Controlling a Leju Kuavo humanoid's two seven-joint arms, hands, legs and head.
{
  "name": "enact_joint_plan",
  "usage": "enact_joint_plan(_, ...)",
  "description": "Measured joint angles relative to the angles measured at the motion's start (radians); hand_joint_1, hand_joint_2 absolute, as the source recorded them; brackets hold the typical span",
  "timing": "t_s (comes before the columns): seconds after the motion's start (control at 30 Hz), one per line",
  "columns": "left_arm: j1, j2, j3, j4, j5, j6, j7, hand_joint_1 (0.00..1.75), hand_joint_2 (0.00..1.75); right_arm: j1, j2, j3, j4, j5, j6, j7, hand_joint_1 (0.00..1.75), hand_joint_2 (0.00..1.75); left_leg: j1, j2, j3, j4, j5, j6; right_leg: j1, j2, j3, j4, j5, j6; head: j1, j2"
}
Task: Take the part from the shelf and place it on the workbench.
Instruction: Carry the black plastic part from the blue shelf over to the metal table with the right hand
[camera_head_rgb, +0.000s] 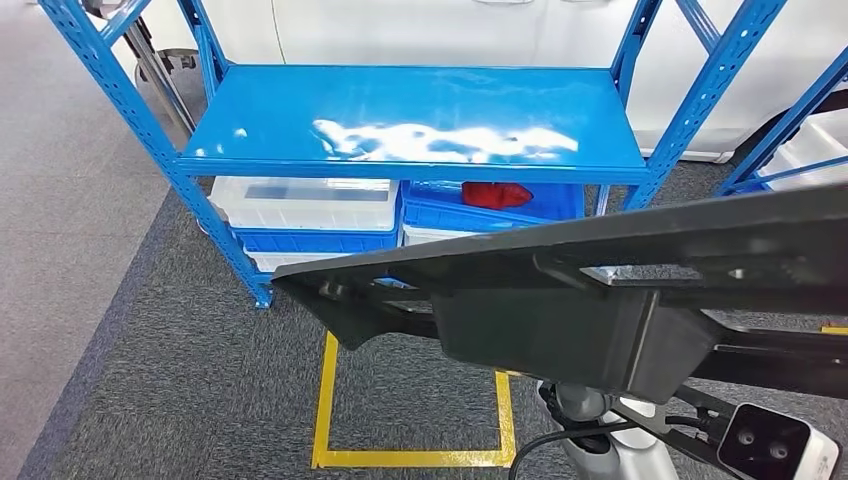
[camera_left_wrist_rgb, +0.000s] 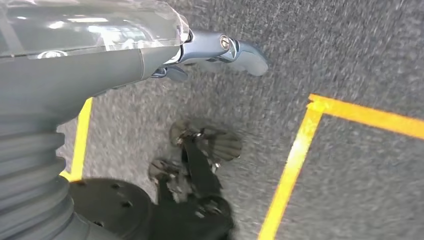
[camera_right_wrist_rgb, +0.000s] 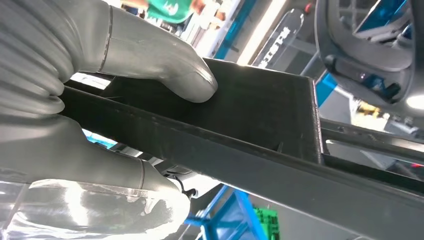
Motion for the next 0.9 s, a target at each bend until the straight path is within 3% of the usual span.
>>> enact_joint_plan(0.07, 0.002, 0.0, 0.002, 0.0, 0.0, 0.0, 0.0, 0.0, 1.75, 0.001, 0.004, 0.002, 0.0, 0.004, 0.002, 0.0, 1.75, 1.75, 0.0, 0.0, -0.024, 0.09, -0.03, -0.002, 0.002, 0.0, -0.009, 0.006, 0.003, -0.002, 0.0, 0.0)
enact_joint_plan(0.1, 0.002, 0.0, 0.004, 0.0, 0.001, 0.0, 0.0, 0.0, 1.75, 0.002, 0.006, 0.002, 0.0, 0.008, 0.002, 0.0, 1.75, 1.75, 0.0, 0.0, -0.011, 0.084, -0.018, -0.002, 0.003, 0.0, -0.012, 0.011, 0.003, -0.001, 0.0, 0.0)
enact_joint_plan(0.17, 0.002, 0.0, 0.008, 0.0, 0.001, 0.0, 0.0, 0.0, 1.75, 0.004, 0.008, 0.002, 0.0, 0.014, 0.001, 0.0, 1.75, 1.75, 0.0, 0.0, 0.058, -0.024, 0.033, 0.004, 0.003, 0.001, -0.017, 0.021, -0.001, 0.002, 0.0, 0.0)
enact_joint_plan(0.23, 0.001, 0.0, 0.013, 0.0, 0.0, 0.0, 0.0, 0.0, 1.75, 0.006, 0.011, 0.002, -0.004, 0.021, 0.001, 0.0, 1.75, 1.75, 0.0, -0.012, 0.124, -0.129, 0.057, 0.013, 0.003, 0.006, -0.025, 0.03, -0.005, 0.012, 0.0, 0.0)
enact_joint_plan(0.3, 0.003, 0.0, 0.017, 0.0, 0.0, 0.0, 0.0, 0.0, 1.75, 0.009, 0.014, 0.002, -0.008, 0.025, 0.003, 0.0, 1.75, 1.75, -0.003, -0.021, 0.142, -0.16, 0.05, 0.021, 0.003, 0.013, -0.033, 0.034, -0.003, 0.022, 0.0, 0.0)
enact_joint_plan(0.4, 0.004, -0.003, 0.02, 0.0, 0.0, 0.006, 0.0, 0.0, 1.75, 0.012, 0.019, 0.003, -0.016, 0.032, 0.016, 0.0, 1.75, 1.75, 0.001, -0.006, 0.14, -0.174, 0.049, 0.035, 0.005, 0.019, -0.046, 0.059, -0.02, 0.038, 0.0, 0.0)
enact_joint_plan(0.47, 0.003, -0.004, 0.022, 0.0, 0.002, 0.01, 0.0, 0.0, 1.75, 0.014, 0.022, 0.003, -0.02, 0.036, 0.025, 0.0, 1.75, 1.75, 0.003, 0.006, 0.139, -0.178, 0.051, 0.043, 0.001, 0.019, -0.091, 0.154, -0.073, 0.047, 0.0, 0.0)
enact_joint_plan(0.53, 0.004, -0.004, 0.026, 0.0, 0.006, 0.013, 0.0, 0.0, 1.75, 0.018, 0.022, 0.004, -0.021, 0.035, 0.032, 0.0, 1.75, 1.75, 0.002, 0.018, 0.137, -0.177, 0.052, 0.046, -0.002, 0.018, -0.162, 0.294, -0.13, 0.053, 0.0, 0.0)
enact_joint_plan(0.57, 0.005, -0.004, 0.028, 0.0, 0.008, 0.014, 0.0, 0.0, 1.75, 0.021, 0.022, 0.004, -0.021, 0.034, 0.035, 0.0, 1.75, 1.75, 0.001, 0.025, 0.136, -0.176, 0.052, 0.047, -0.003, 0.018, -0.184, 0.336, -0.137, 0.055, 0.0, 0.0)
enact_joint_plan(0.6, 0.005, -0.005, 0.029, 0.0, 0.01, 0.015, 0.0, 0.0, 1.75, 0.022, 0.022, 0.004, -0.021, 0.032, 0.037, 0.0, 1.75, 1.75, 0.001, 0.032, 0.136, -0.176, 0.052, 0.047, -0.004, 0.017, -0.188, 0.34, -0.124, 0.055, 0.0, 0.0)
enact_joint_plan(0.63, 0.005, -0.006, 0.031, 0.0, 0.01, 0.016, 0.0, 0.0, 1.75, 0.024, 0.022, 0.004, -0.02, 0.03, 0.039, 0.0, 1.75, 1.75, 0.001, 0.039, 0.137, -0.175, 0.052, 0.047, -0.004, 0.013, -0.17, 0.3, -0.093, 0.054, 0.0, 0.0)
enact_joint_plan(0.7, 0.005, -0.008, 0.036, 0.0, 0.01, 0.018, 0.001, 0.0, 1.75, 0.023, 0.022, 0.003, -0.019, 0.027, 0.039, 0.0, 1.75, 1.75, -0.002, 0.051, 0.14, -0.174, 0.052, 0.044, -0.001, -0.018, -0.098, 0.152, -0.021, 0.046, 0.0, 0.0)
enact_joint_plan(0.77, 0.005, -0.009, 0.04, 0.0, 0.01, 0.02, 0.001, 0.0, 1.75, 0.021, 0.023, 0.002, -0.017, 0.026, 0.039, 0.0, 1.75, 1.75, -0.006, 0.063, 0.14, -0.172, 0.052, 0.036, 0.007, -0.047, -0.057, 0.057, 0.011, 0.035, 0.0, 0.0)
enact_joint_plan(0.8, 0.006, -0.009, 0.042, 0.0, 0.01, 0.02, 0.001, 0.0, 1.75, 0.021, 0.023, 0.001, -0.017, 0.026, 0.039, 0.0, 1.75, 1.75, -0.008, 0.071, 0.14, -0.172, 0.053, 0.031, 0.011, -0.05, -0.056, 0.045, 0.012, 0.03, 0.0, 0.0)
enact_joint_plan(0.87, 0.005, -0.01, 0.044, 0.0, 0.01, 0.021, 0.002, 0.0, 1.75, 0.022, 0.023, 0.0, -0.015, 0.025, 0.039, 0.0, 1.75, 1.75, -0.008, 0.082, 0.14, -0.172, 0.052, 0.02, 0.01, -0.031, -0.062, 0.041, 0.021, 0.017, 0.0, 0.0)
enact_joint_plan(0.9, 0.005, -0.01, 0.044, 0.0, 0.01, 0.021, 0.002, 0.0, 1.75, 0.022, 0.024, -0.001, -0.014, 0.025, 0.039, 0.0, 1.75, 1.75, -0.006, 0.072, 0.138, -0.164, 0.043, 0.015, 0.007, -0.022, -0.063, 0.037, 0.026, 0.011, 0.0, 0.0)
